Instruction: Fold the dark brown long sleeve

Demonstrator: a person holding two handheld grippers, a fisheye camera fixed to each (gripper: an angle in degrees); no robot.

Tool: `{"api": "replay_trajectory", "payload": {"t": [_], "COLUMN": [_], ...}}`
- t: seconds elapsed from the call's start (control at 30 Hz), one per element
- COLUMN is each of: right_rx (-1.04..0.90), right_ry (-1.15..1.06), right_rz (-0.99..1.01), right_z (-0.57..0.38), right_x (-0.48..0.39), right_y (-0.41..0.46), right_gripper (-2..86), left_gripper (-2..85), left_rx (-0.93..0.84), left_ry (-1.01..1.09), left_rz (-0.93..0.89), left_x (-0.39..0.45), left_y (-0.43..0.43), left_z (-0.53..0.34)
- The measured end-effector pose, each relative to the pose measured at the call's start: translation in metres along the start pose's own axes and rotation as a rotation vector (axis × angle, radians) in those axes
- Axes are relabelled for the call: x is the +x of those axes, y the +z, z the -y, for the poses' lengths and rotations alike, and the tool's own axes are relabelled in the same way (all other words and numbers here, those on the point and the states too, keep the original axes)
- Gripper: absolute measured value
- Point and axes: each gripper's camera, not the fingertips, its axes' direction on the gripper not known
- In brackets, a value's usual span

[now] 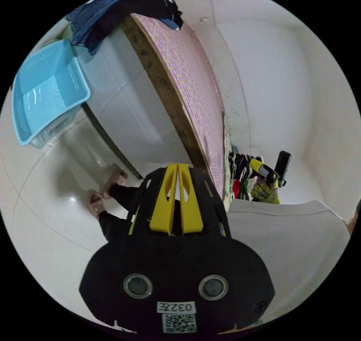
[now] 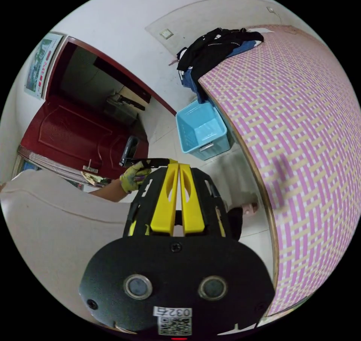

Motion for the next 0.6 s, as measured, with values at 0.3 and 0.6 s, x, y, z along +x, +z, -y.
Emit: {"api": "replay_trajectory", "payload": {"t": [0.3, 0.6], "right_rx": [-0.032, 0.004], "right_ry": [-0.086, -0.224], "right_rz": [0.088, 0.161], "right_z": [0.131, 0.273], "right_x": [0.011, 0.025], "right_y": [0.042, 0.055], "right_gripper": [-1.0, -1.0], "left_gripper": [-0.9, -0.9], "left_rx": [0.054, 0.193], "left_ry": [-0.054, -0.160], "left_rz": [-0.038, -0.004], "left_x": [-0.071, -0.139], "left_y": [-0.009, -0.067], "left_z": [0.022, 0.117]}}
